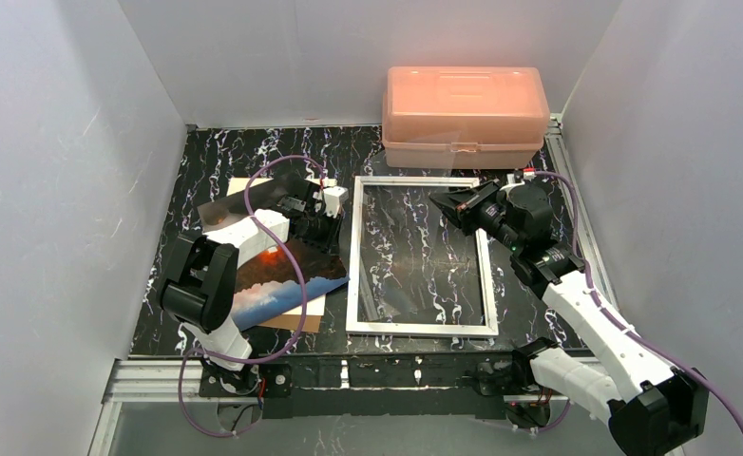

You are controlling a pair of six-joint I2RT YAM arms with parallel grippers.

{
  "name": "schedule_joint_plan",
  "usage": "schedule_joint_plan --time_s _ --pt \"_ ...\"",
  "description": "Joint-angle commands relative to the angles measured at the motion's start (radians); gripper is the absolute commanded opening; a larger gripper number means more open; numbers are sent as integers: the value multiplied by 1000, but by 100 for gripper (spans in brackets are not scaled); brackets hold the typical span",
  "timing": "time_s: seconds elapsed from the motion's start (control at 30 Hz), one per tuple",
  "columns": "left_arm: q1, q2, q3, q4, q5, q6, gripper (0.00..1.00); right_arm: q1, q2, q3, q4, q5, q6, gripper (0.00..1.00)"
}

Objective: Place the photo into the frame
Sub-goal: Adjust the photo frame item on the photo frame.

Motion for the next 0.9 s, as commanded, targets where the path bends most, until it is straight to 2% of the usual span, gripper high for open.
schedule_joint_plan --time_s 0.0,0.2,0.87 --pt "18 -1 -4 -18 -4 -1 28 23 3 66 72 25 22 1" --pt "37 6 4 -25 0 -39 32 39 31 90 79 30 16 1" --pt "43 12 -13 -13 12 -34 29 64 5 72 86 58 84 1"
